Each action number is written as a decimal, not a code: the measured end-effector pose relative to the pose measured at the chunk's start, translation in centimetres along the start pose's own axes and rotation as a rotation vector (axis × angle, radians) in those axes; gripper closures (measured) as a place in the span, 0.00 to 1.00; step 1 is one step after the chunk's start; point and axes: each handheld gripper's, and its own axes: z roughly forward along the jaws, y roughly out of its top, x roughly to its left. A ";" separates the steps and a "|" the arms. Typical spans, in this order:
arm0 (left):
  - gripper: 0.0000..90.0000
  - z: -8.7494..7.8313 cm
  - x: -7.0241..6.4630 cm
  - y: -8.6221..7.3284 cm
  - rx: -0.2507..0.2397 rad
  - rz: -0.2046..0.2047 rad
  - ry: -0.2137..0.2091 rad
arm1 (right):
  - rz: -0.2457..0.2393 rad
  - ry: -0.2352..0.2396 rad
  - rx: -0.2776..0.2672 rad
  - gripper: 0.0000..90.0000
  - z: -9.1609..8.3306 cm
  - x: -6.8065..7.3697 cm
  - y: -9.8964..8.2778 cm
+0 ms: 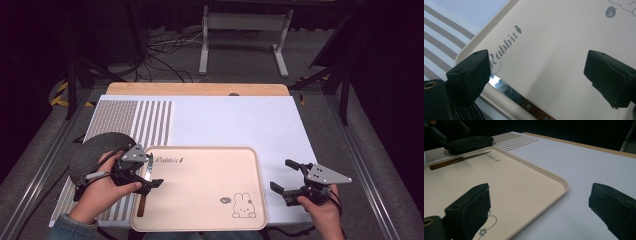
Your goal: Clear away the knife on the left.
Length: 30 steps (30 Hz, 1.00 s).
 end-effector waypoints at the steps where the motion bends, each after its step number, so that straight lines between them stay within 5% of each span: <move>1: 0.08 -0.2 0.0 -0.1 -0.017 0.003 0.004 | 0.000 -0.001 0.000 0.05 0.0 0.0 0.0; 9: 0.07 -1.7 0.4 -1.7 -0.147 0.011 0.058 | -0.002 -0.001 -0.004 0.05 0.0 0.0 0.0; 14: 0.07 -2.6 0.6 -3.3 -0.254 -0.017 0.050 | -0.006 -0.004 -0.007 0.05 0.0 0.0 0.0; 21: 0.06 -3.1 1.2 -5.5 -0.299 -0.035 0.081 | -0.011 -0.005 -0.011 0.04 0.0 0.0 0.0; 30: 0.04 -4.0 1.6 -8.0 -0.435 -0.087 0.081 | -0.015 -0.010 -0.013 0.04 0.1 0.0 -0.1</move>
